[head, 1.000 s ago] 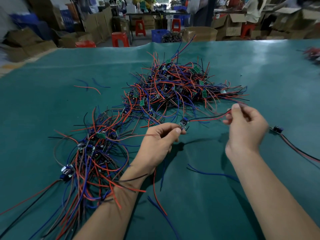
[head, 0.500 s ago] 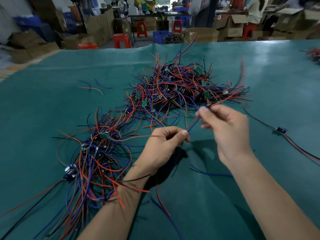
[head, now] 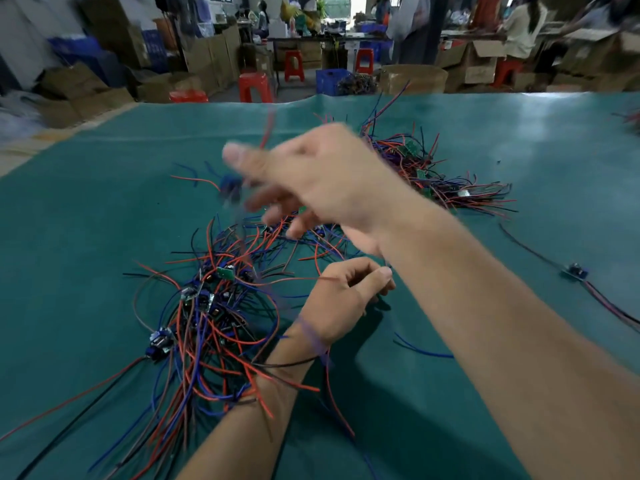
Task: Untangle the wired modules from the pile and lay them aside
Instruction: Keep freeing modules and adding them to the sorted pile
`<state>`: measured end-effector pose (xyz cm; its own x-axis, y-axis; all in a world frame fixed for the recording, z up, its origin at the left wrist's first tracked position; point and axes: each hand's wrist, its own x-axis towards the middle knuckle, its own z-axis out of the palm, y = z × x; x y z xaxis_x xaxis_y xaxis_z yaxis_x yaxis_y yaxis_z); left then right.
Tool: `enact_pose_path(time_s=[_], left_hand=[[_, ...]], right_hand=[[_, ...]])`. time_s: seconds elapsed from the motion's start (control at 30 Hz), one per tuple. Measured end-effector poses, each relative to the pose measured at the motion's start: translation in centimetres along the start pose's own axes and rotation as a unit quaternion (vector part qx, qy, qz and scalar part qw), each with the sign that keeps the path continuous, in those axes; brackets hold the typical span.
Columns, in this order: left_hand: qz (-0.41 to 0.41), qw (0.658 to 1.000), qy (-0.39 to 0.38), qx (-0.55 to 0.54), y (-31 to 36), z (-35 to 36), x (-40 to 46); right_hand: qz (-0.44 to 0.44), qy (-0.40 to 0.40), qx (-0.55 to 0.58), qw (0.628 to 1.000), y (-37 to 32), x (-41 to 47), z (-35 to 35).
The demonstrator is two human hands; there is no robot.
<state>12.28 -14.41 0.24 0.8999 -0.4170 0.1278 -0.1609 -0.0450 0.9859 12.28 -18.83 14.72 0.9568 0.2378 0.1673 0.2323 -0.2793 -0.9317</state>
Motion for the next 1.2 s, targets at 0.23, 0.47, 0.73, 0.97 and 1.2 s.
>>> enact_pose_path(time_s=[0.23, 0.47, 0.73, 0.97, 1.2], left_hand=[[0.001, 1.0, -0.011, -0.016, -0.4, -0.3, 0.2], [-0.008, 1.0, -0.001, -0.011, -0.7, -0.5, 0.4], [0.0, 1.0, 0.006, -0.019, -0.5, -0.4, 0.3], [-0.019, 0.994, 0.088, -0.061, -0.7, -0.3, 0.5], [-0.037, 0.989, 0.094, -0.107, -0.3, -0.2, 0.5]], right_hand=[[0.1, 0.022, -0.414, 0.905, 8.1, 5.7, -1.5], [0.087, -0.05, -0.42, 0.902, 12.7, 6.2, -1.8], [0.007, 0.124, -0.39, 0.913, 13.1, 3.6, -6.3], [0.006, 0.317, -0.033, 0.948, 12.0, -3.6, -12.1], [0.041, 0.249, 0.337, 0.907, 11.4, -7.1, -7.7]])
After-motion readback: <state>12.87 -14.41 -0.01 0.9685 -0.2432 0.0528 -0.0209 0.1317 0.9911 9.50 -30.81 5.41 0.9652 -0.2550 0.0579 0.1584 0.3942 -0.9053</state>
